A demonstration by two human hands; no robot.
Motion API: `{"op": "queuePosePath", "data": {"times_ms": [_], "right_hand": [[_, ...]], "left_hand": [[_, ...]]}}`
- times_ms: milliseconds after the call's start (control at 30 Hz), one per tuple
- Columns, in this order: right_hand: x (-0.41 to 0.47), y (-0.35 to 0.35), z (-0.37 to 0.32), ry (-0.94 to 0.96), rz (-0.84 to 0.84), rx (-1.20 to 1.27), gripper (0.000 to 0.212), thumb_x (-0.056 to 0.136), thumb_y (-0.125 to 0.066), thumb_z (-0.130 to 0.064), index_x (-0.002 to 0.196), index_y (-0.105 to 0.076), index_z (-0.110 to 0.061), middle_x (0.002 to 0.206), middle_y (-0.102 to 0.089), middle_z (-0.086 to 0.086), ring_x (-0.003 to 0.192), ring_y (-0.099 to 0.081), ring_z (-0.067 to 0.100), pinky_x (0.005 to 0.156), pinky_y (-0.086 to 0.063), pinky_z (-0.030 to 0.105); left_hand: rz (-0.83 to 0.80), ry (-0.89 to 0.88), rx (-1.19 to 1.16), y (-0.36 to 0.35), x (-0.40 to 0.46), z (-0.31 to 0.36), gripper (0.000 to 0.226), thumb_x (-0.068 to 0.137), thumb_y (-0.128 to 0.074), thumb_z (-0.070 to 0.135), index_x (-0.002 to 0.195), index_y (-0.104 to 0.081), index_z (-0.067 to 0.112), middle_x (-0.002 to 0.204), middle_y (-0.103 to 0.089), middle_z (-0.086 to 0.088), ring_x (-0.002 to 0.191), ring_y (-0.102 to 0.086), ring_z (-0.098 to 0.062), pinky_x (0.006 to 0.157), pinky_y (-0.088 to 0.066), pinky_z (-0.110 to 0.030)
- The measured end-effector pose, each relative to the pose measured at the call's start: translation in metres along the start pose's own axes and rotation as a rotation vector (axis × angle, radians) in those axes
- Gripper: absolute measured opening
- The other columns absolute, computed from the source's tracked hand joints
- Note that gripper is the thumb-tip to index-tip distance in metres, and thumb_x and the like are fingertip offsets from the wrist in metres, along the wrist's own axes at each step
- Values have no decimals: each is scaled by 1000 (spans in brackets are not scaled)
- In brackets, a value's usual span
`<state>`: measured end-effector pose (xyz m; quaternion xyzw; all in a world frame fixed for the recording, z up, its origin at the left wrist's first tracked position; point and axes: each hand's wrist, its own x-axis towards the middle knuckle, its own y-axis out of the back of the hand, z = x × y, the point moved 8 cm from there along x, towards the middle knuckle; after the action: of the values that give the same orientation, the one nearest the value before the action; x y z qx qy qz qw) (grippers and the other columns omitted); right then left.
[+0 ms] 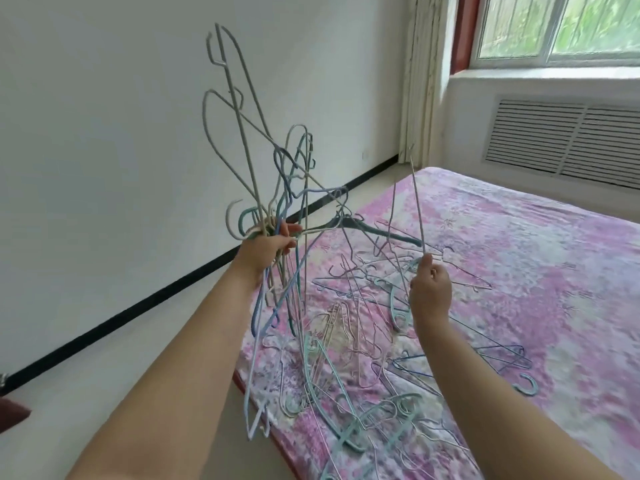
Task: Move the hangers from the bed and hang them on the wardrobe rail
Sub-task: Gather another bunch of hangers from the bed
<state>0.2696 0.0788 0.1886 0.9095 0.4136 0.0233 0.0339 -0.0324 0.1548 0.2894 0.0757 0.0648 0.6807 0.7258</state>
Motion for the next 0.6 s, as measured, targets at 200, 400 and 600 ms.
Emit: {"op": "queuePosePath", "data": {"times_ms": [200,400,600], "right_hand": [[-21,-7,-2,33,26,7,40,101,-36,-41,91,-54,-7,71,-54,11,61,-47,22,53,-32,29],[-47,-21,-12,57,3,118,34,100,-37,-42,75,-45,-20,71,-50,11,63,-45,22,59,-35,33],[-74,-37,-27,80,-66,189,29,98,-41,-43,75,-45,-26,68,-45,8,63,-42,22,60,-36,38]], "left_hand": [[47,-16,-22,14,-18,-5,21,94,-50,2,84,-65,13,84,-73,12,71,-66,0,66,-53,-14],[135,-115,-75,47,-43,23,21,93,-51,4,93,-70,13,85,-73,15,73,-66,1,62,-49,-11],[236,-125,-138,91,-72,32,39,90,-53,3,65,-69,30,96,-74,10,79,-66,-7,78,-48,-30]]}}
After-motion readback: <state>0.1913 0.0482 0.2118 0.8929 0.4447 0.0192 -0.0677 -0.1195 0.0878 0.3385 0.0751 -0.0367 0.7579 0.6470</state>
